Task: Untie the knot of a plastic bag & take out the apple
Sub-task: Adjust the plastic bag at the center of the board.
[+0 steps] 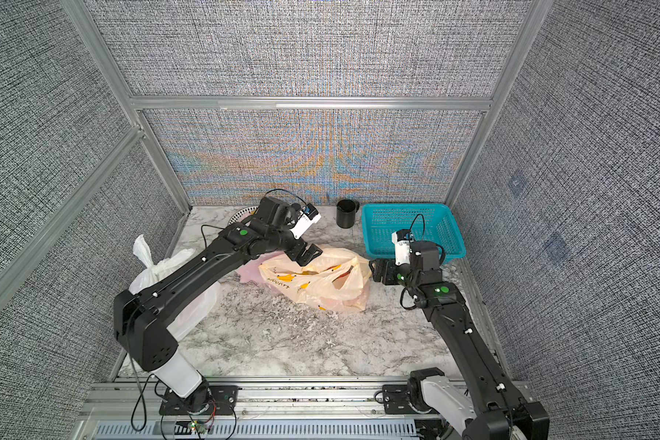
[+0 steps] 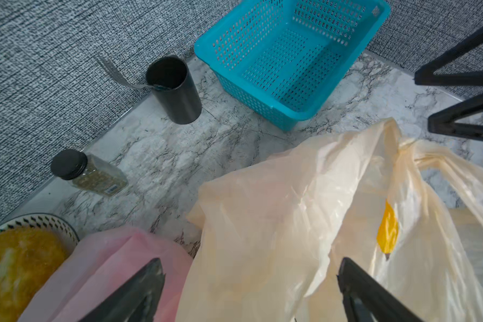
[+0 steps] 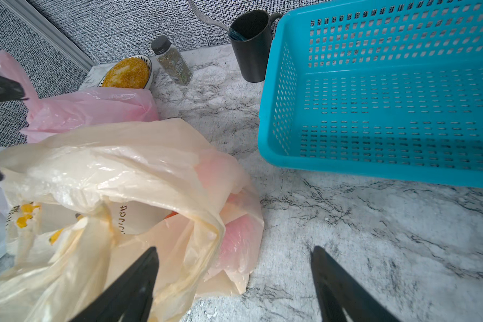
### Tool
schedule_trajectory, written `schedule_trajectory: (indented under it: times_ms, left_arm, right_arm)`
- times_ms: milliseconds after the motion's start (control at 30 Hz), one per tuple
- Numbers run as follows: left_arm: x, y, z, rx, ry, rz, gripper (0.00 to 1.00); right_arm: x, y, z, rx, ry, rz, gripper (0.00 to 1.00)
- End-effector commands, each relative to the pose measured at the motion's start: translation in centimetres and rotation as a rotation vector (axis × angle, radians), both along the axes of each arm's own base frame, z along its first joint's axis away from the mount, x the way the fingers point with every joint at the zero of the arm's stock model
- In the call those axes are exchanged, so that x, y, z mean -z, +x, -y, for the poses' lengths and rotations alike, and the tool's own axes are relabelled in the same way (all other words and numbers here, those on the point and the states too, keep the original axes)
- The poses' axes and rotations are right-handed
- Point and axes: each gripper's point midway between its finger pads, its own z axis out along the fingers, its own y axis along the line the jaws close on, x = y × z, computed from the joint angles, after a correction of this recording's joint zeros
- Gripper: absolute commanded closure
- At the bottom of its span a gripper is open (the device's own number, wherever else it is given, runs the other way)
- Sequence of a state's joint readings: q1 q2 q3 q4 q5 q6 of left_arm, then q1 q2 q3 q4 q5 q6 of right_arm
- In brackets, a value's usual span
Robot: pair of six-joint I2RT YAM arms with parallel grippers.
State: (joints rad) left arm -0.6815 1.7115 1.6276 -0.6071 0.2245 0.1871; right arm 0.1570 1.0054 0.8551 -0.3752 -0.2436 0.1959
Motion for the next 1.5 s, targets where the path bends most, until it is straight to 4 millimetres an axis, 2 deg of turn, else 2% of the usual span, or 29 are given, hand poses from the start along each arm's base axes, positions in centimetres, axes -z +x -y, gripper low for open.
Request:
schedule_trajectory:
  times_ms: [0,267,367,433,467,567,633,733,767,867,967,1100,1233,1367,1467]
  left_arm:
    - [1.1,-1.3,0.3,0.092,0.068,-0.035,0.02]
    - [1.3,-2.2,0.6,0.136,0.077,-0.060,0.02]
    - [2.9,-1.8,1.0,0.141,0.133,-0.066,0.02]
    - [4.3,-1.3,1.3,0.142,0.172,-0.085,0.06]
    - [4.8,-0.9,1.3,0.135,0.187,-0.087,0.09]
    - [5.6,0.3,1.7,0.119,0.215,-0.080,0.31]
    - [5.5,0.8,1.9,0.106,0.218,-0.083,0.59]
    - [4.6,1.2,2.4,0.093,0.189,-0.075,0.94]
    - [4.3,1.3,2.5,0.085,0.176,-0.071,1.00]
    - [3.0,1.6,3.1,0.058,0.113,-0.066,1.00]
    - [2.2,2.0,3.6,-0.001,0.060,-0.091,1.00]
    - [1.4,2.6,3.9,-0.087,0.001,-0.140,1.00]
    - [1.0,3.5,3.8,-0.175,-0.040,-0.171,1.00]
    - [1.1,5.0,2.8,-0.282,-0.069,-0.199,1.00]
    - [1.3,6.6,1.3,-0.383,-0.090,-0.217,1.00]
  right_arm:
    - [-0.8,-0.1,-0.1,-0.015,-0.007,0.029,0.14]
    - [-1.8,0.3,-0.7,-0.051,0.002,0.054,0.14]
    - [-2.4,0.2,-1.5,-0.085,0.010,0.072,0.14]
    - [-3.0,0.2,-2.1,-0.108,0.005,0.087,0.14]
    - [-3.3,0.1,-2.4,-0.120,0.005,0.095,0.14]
    - [-4.6,-0.1,-3.8,-0.164,0.007,0.137,0.14]
    - [-5.5,-0.2,-5.2,-0.209,0.011,0.163,0.16]
    - [-6.0,-0.5,-8.3,-0.295,-0.005,0.187,0.25]
    - [-6.0,-0.7,-9.4,-0.324,-0.005,0.192,0.28]
    - [-5.9,-0.8,-12.8,-0.399,-0.015,0.213,0.36]
    - [-5.6,-0.8,-16.0,-0.452,-0.050,0.231,0.38]
    - [-3.4,-0.3,-18.5,-0.493,-0.051,0.201,0.42]
    - [0.2,0.5,-19.5,-0.495,-0.086,0.143,0.44]
    - [4.3,0.5,-18.9,-0.467,-0.120,0.062,0.44]
    - [6.9,-0.6,-18.0,-0.462,-0.143,-0.001,0.44]
